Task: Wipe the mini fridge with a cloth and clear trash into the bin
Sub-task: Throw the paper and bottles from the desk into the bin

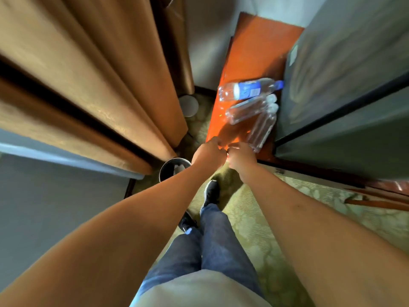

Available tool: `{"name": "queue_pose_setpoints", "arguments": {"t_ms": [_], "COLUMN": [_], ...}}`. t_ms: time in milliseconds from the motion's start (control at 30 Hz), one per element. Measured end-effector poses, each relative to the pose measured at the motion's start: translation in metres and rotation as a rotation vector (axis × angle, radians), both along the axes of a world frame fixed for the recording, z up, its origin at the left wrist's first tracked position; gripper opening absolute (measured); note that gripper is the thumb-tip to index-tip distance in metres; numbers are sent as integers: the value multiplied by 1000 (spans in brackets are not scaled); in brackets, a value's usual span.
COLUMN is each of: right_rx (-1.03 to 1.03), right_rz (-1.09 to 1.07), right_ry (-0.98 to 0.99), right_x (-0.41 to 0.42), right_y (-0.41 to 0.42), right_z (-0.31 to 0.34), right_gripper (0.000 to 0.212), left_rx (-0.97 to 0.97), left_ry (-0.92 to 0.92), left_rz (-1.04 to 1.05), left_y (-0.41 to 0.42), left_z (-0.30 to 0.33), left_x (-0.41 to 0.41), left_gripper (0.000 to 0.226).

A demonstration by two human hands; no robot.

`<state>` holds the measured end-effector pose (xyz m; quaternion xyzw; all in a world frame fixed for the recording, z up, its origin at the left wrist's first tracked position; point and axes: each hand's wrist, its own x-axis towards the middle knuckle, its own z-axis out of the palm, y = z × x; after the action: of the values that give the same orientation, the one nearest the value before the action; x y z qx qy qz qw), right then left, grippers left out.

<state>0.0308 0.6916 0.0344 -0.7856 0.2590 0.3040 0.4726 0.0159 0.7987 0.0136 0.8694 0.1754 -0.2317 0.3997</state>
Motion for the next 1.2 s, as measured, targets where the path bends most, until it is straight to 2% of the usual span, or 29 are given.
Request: {"name": "queue_pose_setpoints", "arguments": {"t_ms": [133, 267, 333, 467, 667, 767, 900, 1000, 1133, 1200], "right_rx": [-142, -261, -245, -147, -51, 58, 74, 86, 81, 73], "right_rz": [-60, -190, -268, -362, -330, -266, -232, -95, -6, 66], "right_ry": [-18, -2, 52, 80, 146, 163, 242, 393, 482, 511], "right_x": [13, 25, 30, 40, 41, 32, 18, 6, -20, -31], "right_y": [-26, -41, -47, -52, -58, -60, -55, -47, -32, -23], "right_z": [5, -1, -4, -19, -32, -29, -27, -27, -31, -39], "right_gripper": [25, 55, 61, 58, 53, 41, 22, 29, 45, 46], "left_rx": [-68, -99, -99, -98, -155, -183, -173, -92, -32, -30], "left_ry": [49, 72, 79, 105, 112, 134, 193, 204, 269, 316], "left_rz": [-70, -129, -154, -184, -219, -189, -156, -169, -217, -255], "left_y": [-33, -56, -63, -69, -71, -68, -55, -43, -24, -12], "left_z": [3, -2, -5, -11, -14, -12, -10, -12, -14, -14], "left_x": [26, 42, 50, 62, 59, 52, 40, 34, 16, 5], "left_gripper": [37, 43, 50, 59, 58, 59, 53, 45, 60, 57]}}
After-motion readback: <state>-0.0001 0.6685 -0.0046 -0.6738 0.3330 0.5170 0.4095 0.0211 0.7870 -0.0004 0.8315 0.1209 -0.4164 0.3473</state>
